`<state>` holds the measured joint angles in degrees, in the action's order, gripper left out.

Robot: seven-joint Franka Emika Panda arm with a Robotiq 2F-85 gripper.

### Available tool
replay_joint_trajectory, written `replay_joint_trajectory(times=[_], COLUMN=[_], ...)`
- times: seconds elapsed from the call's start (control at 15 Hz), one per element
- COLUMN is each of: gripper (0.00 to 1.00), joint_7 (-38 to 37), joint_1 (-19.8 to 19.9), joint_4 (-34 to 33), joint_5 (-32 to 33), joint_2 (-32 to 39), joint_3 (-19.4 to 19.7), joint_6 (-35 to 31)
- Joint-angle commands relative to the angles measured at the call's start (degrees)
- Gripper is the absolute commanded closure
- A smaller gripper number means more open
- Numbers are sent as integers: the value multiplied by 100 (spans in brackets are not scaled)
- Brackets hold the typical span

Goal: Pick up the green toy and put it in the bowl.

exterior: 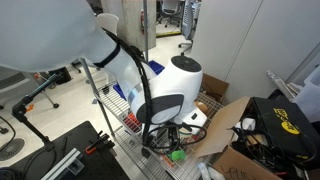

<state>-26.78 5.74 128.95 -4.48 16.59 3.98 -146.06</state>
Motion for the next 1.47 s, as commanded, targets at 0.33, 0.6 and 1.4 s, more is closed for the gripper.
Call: replay_joint_trajectory(times=[0.33,0.6,1.4], gripper=[11,22,95], joint_7=[-818,-1003,-968], joint_1=[-693,-856,-844], joint_4=[-1301,-1776,-2081], joint_5=[211,190,79], joint_2=[1778,2345,2473], joint_3=[725,880,881], joint_6=[-46,45,492])
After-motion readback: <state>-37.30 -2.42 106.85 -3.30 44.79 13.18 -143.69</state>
